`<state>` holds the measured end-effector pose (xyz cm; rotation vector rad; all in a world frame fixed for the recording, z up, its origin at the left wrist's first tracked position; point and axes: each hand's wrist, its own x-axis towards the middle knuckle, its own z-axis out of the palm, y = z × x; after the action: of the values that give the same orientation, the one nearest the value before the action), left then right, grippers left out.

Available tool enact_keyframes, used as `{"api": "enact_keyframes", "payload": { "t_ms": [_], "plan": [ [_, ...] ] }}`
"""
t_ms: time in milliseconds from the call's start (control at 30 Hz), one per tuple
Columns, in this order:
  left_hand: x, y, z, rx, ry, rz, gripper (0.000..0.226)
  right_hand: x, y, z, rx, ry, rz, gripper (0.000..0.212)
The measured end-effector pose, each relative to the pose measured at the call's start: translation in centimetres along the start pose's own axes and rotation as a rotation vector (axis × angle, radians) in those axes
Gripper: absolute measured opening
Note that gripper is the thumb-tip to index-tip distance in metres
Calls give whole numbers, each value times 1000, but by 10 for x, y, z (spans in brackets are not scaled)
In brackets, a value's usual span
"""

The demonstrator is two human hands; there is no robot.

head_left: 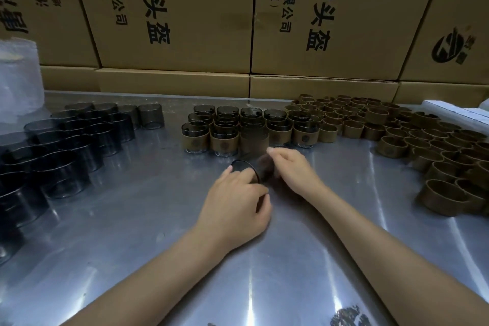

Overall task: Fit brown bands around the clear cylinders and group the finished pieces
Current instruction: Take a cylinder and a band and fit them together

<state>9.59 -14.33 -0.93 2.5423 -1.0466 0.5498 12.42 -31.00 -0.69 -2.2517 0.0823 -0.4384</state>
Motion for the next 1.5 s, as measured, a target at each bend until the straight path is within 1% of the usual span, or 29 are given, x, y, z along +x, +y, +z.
{"api": "enact_keyframes", "payload": {
  "t_ms": [100, 200, 267, 367, 433, 467, 500, 567, 633, 700, 767, 800, 900, 1000, 1100, 1133, 1167, 1233, 1300, 1367, 1433, 1500],
  "plan": [
    [8, -2, 5, -179, 23, 7, 26, 0, -2, -2, 146, -21, 61, 45],
    [11, -9, 3, -350, 55, 16, 23, -1, -4, -1, 137, -79, 52, 52],
    [12, -14, 2, -495, 112, -29, 21, -3, -6, -1, 192, -112, 28, 46],
    [15, -19, -1, -707, 186, -107, 27, -6, -5, 1, 284, -146, -33, 34],
    [16, -23, -3, -829, 218, -121, 31, -8, -6, 5, 418, -112, -51, 21],
    [16, -24, -4, -875, 233, -125, 32, -9, -9, 7, 465, -67, -53, 21],
    [17, -24, -4, -901, 246, -133, 31, -10, -11, 9, 482, -2, -57, 27],
    [18, -25, -2, -918, 248, -168, 28, -10, -16, 11, 453, 138, -86, 36],
    [18, -26, 2, -906, 184, -234, 25, -12, -18, 10, 362, 237, -139, 41],
    [19, -30, 7, -755, 92, -297, 28, -15, -17, 7, 192, 267, -173, 46],
    [19, -34, 9, -603, 46, -315, 29, -17, -14, 5, 28, 243, -202, 53],
    [19, -35, 9, -581, 42, -305, 28, -18, -14, 5, -27, 227, -209, 55],
    [18, -33, 8, -597, 21, -288, 27, -18, -11, 6, -131, 162, -214, 56],
    [18, -32, 7, -616, 11, -302, 27, -17, -8, 8, -146, 89, -188, 54],
    [18, -33, 7, -593, -1, -304, 29, -16, -5, 5, -190, 87, -219, 59],
    [18, -33, 7, -581, -9, -306, 29, -16, -5, 4, -188, 127, -240, 62],
    [18, -33, 7, -570, -16, -308, 30, -15, -6, 1, -171, 202, -263, 64],
    [19, -34, 7, -566, -20, -313, 30, -11, -5, -5, -139, 414, -278, 60],
    [18, -33, 7, -571, -21, -319, 30, -6, 1, -14, -172, 589, -197, 49],
    [18, -33, 7, -568, -19, -319, 30, 0, 16, -27, -305, 652, -6, 43],
    [18, -33, 7, -571, -23, -319, 30, 3, 34, -42, -434, 624, 208, 47],
    [19, -34, 8, -572, -26, -317, 30, 7, 45, -51, -459, 552, 366, 49]
  ]
}}
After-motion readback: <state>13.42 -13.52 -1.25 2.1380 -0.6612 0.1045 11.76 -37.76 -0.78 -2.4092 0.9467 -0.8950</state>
